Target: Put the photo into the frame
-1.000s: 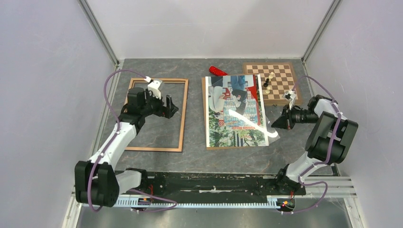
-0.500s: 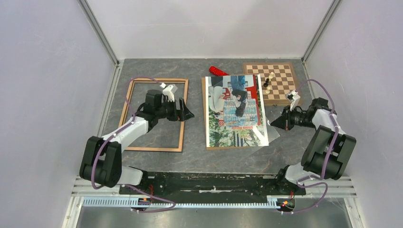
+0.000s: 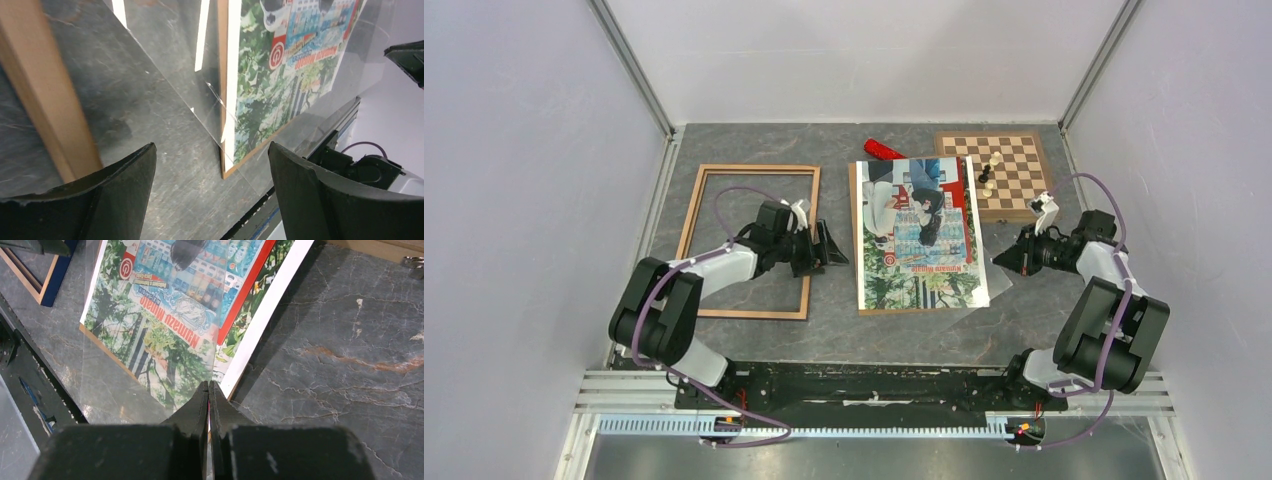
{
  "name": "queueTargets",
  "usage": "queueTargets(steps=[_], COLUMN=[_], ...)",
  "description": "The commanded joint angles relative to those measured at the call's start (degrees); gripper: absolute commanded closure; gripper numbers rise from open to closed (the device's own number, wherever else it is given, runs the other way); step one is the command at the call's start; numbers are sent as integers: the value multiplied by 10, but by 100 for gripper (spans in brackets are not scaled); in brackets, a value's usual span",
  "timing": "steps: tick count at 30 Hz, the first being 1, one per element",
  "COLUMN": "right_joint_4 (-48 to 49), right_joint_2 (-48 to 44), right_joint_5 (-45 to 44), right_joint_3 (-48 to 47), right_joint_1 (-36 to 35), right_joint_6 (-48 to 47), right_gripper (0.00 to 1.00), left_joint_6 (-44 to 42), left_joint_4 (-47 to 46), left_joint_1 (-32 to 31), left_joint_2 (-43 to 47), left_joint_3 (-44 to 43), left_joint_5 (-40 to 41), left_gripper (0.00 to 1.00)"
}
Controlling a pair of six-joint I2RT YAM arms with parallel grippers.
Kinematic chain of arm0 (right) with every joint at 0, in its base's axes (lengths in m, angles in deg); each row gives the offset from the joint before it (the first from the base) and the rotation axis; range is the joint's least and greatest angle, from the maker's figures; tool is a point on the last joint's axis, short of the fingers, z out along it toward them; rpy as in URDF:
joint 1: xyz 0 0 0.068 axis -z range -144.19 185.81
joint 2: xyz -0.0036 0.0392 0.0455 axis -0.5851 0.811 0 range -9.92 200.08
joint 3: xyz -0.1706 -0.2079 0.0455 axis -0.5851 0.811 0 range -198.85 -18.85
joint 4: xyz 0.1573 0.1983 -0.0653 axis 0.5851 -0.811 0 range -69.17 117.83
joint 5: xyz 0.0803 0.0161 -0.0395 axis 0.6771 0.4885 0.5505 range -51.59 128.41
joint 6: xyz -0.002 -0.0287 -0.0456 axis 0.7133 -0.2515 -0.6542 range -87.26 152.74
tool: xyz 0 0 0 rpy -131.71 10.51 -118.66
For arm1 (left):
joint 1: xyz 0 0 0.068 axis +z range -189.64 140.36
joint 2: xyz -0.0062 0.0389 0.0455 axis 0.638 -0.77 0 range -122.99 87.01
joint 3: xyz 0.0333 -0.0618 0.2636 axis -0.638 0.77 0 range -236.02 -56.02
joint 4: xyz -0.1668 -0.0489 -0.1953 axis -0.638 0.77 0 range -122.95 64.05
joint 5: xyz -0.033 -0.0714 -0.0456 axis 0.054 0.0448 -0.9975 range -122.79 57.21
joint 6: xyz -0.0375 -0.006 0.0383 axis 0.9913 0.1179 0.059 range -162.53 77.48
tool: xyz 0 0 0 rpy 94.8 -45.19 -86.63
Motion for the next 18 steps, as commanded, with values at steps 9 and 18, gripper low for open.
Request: queueTargets(steps=[9, 18], right_joint_4=[16, 18], right_joint_2=[-30, -35], right_joint_5=[10, 14], right_joint_3=[6, 33], right_joint_1=[2, 2], right_joint_6=[15, 7], right_gripper=[100, 100], left_joint_6=[76, 138], left_joint_4=[-11, -151], left_joint_1=[-42, -67], left_joint_2=[-54, -92], left_joint_3=[-10, 29], left_joint_5=[39, 36], left_gripper=[12, 12])
